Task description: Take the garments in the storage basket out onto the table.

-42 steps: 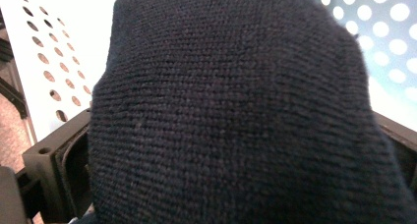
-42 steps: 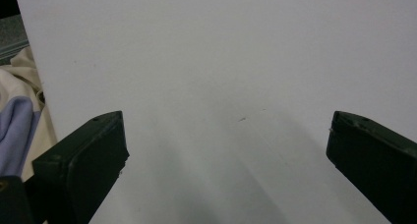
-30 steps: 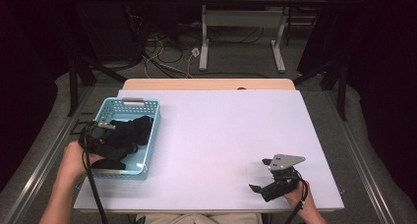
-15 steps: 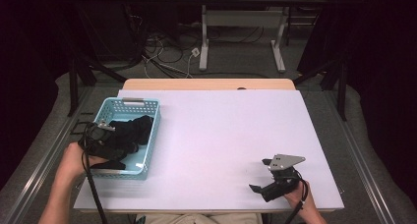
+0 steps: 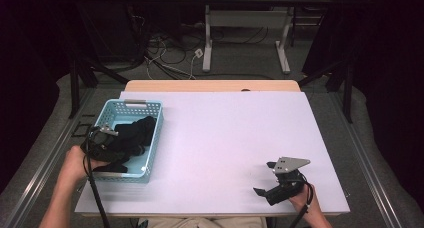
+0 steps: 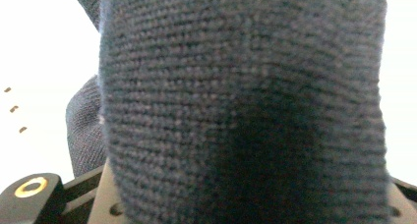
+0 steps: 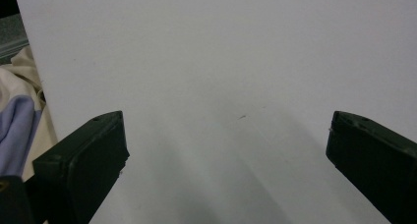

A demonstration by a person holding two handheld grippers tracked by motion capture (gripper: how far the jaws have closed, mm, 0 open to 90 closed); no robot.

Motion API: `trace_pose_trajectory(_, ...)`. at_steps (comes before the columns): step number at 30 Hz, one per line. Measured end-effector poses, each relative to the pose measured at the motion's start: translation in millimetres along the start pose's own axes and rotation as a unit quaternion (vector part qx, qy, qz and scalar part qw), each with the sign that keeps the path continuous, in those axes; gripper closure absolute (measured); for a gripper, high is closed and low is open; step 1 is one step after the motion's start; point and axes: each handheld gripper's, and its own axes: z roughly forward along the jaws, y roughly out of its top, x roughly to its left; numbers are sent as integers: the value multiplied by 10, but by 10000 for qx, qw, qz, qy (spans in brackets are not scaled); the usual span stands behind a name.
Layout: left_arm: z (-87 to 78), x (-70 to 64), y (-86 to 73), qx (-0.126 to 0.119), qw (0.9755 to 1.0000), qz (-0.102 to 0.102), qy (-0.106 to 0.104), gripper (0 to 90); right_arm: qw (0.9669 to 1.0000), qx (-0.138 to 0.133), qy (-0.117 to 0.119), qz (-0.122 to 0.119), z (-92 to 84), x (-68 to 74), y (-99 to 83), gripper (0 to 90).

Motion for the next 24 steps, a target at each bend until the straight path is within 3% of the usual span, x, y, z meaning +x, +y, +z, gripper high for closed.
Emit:
trace_pose_trajectory(7,-48,7,76,221,9991,349,-59,521,10000,-9,-1,2,3,-2,-3,15)
trace_pose_trajectory(10,-72,30,112,317,9978,575,-117,521,10000,-10,4,-1,2,-3,-3,15)
trace_pose_trajectory(13,-97,65,139,371,9968,678,-221,521,10000,-7,11,9,4,-3,-2,15)
trace_pose_trajectory(16,-133,106,175,431,9950,841,-336,523,10000,-1,10,9,4,-3,-2,15)
trace_pose_trajectory(24,-238,137,348,765,9880,1302,-329,536,10000,11,1,-2,13,-5,-4,15)
